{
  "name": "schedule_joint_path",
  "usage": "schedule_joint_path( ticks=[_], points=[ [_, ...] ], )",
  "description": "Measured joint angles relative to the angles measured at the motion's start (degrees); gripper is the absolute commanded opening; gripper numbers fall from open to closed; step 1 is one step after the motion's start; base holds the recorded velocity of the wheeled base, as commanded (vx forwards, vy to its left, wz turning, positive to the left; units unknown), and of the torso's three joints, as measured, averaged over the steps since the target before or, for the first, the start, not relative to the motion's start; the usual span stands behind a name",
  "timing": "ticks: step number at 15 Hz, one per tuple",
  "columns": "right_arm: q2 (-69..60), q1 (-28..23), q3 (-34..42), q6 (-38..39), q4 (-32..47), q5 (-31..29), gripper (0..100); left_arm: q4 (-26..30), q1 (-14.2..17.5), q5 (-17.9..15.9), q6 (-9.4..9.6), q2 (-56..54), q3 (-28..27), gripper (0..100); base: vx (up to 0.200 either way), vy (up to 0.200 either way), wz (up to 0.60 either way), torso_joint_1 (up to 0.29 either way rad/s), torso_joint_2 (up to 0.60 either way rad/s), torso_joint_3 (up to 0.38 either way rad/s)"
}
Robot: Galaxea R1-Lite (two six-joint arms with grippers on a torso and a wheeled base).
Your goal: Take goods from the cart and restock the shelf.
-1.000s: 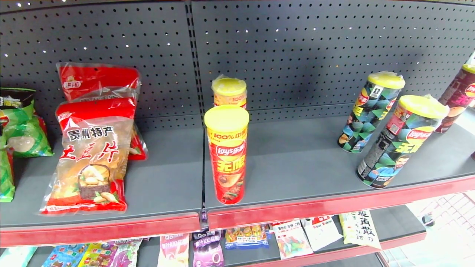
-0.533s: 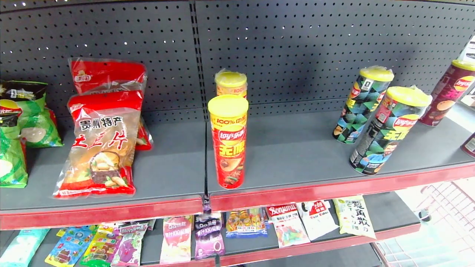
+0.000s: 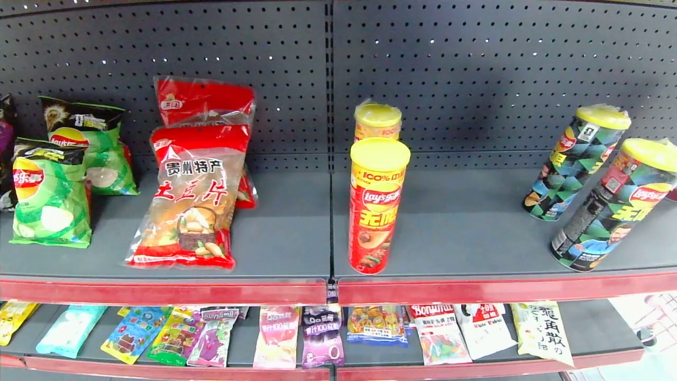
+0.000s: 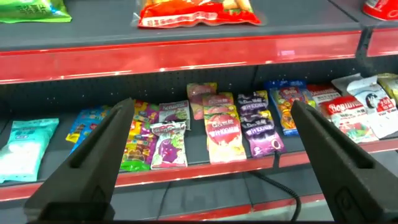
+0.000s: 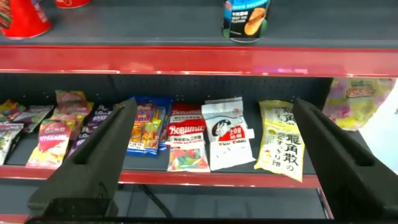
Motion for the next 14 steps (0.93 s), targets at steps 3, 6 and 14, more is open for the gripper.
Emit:
schedule_joint_path(
  ticks=[3,6,14],
  points=[
    [0.0,0.0,0.0,0.0,0.0,0.0,100,0.0,0.0,0.0,0.07,0.0,0.0,100,0.0,-0.2,0.0,-0.004,0.0,0.002],
    [0.0,0.0,0.0,0.0,0.1,0.0,100,0.0,0.0,0.0,0.05,0.0,0.0,100,0.0,-0.2,0.0,0.012,0.01,-0.001],
    [0.0,0.0,0.0,0.3,0.0,0.0,100,0.0,0.0,0.0,0.02,0.0,0.0,100,0.0,-0.2,0.0,0.002,0.0,0.001]
  ],
)
